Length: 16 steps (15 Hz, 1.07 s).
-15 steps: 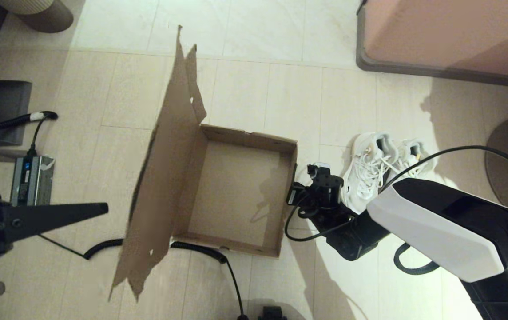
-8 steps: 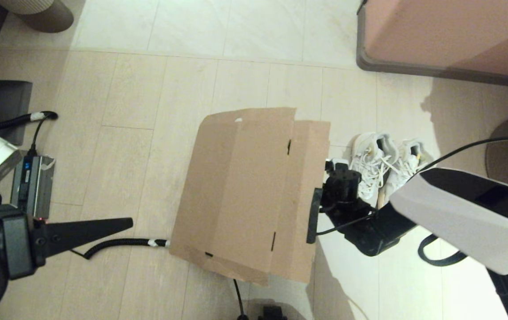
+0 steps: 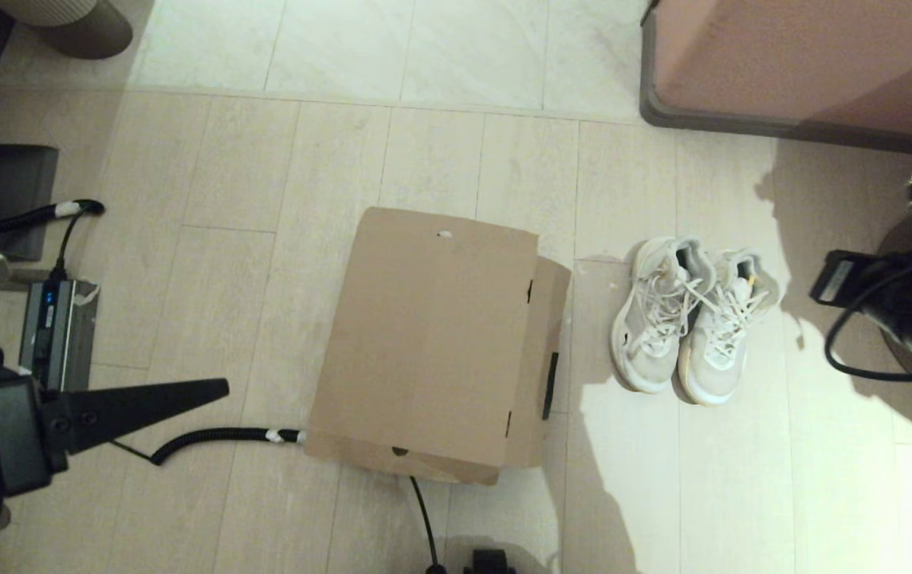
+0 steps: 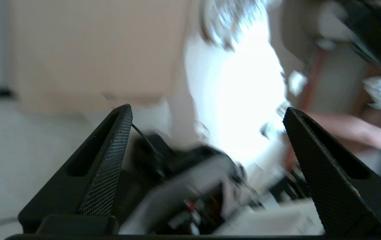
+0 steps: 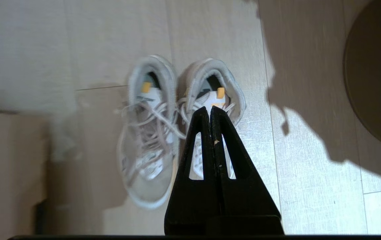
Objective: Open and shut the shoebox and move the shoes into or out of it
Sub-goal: Open the shoe box
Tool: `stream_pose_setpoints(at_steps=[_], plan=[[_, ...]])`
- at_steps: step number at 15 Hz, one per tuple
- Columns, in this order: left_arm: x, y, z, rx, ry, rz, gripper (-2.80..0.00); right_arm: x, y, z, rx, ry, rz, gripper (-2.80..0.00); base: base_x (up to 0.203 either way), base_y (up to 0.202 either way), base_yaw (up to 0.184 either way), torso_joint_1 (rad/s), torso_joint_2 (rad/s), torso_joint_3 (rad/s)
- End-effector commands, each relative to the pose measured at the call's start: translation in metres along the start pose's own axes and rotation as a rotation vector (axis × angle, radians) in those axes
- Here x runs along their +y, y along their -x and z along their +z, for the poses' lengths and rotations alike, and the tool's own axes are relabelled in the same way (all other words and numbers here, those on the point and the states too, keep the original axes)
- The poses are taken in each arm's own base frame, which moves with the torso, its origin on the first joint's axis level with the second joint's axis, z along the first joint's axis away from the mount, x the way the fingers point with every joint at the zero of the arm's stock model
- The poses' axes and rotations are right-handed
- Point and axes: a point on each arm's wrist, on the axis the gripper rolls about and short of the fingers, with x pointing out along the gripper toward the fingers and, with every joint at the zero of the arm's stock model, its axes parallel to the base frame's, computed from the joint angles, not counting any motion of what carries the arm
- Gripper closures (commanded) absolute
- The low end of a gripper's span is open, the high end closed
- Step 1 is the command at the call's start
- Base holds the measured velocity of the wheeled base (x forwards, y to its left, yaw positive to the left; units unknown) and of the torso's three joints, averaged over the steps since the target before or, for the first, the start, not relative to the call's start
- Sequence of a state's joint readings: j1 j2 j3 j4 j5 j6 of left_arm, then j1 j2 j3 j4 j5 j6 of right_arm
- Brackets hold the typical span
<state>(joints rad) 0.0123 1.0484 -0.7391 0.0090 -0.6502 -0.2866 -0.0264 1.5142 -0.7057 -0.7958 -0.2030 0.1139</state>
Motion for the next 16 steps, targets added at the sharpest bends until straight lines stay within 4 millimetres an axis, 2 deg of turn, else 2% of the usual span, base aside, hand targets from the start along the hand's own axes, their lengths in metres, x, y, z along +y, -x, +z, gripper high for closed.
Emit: stream_pose_setpoints(at_steps=[1, 3, 5, 6, 10, 12, 14, 16], plan=[[-0.015, 0.02, 0.006, -0.099, -0.058, 0.046, -2.8, -0.014, 0.074, 0.036, -0.172, -0.027, 0.046, 0.0, 0.0, 0.0, 0.0, 0.0, 0.0, 0.0], [-0.018, 0.029, 0.0, -0.153, -0.064, 0.158, -2.8, -0.022, 0.111, 0.028, -0.184, -0.017, 0.087, 0.0, 0.0, 0.0, 0.0, 0.0, 0.0, 0.0], [-0.009, 0.025, -0.015, -0.109, -0.038, 0.197, -2.8, -0.027, 0.135, 0.017, -0.186, -0.01, 0.104, 0.0, 0.0, 0.0, 0.0, 0.0, 0.0, 0.0], [-0.004, 0.02, -0.02, -0.079, -0.033, 0.207, 0.0, -0.028, 0.141, 0.013, -0.185, -0.009, 0.107, 0.0, 0.0, 0.0, 0.0, 0.0, 0.0, 0.0], [0.016, -0.001, -0.033, 0.037, 0.035, 0.235, 0.0, -0.03, 0.145, 0.005, -0.143, -0.004, 0.096, 0.0, 0.0, 0.0, 0.0, 0.0, 0.0, 0.0], [0.024, -0.012, -0.031, 0.05, 0.044, 0.238, 0.0, -0.03, 0.146, 0.006, -0.149, -0.005, 0.095, 0.0, 0.0, 0.0, 0.0, 0.0, 0.0, 0.0], [0.019, -0.006, -0.029, 0.017, 0.023, 0.238, 0.0, -0.033, 0.16, 0.009, -0.193, -0.009, 0.098, 0.0, 0.0, 0.0, 0.0, 0.0, 0.0, 0.0], [0.008, 0.011, -0.033, -0.053, -0.007, 0.286, 0.0, -0.037, 0.184, 0.006, -0.212, -0.007, 0.102, 0.0, 0.0, 0.0, 0.0, 0.0, 0.0, 0.0]])
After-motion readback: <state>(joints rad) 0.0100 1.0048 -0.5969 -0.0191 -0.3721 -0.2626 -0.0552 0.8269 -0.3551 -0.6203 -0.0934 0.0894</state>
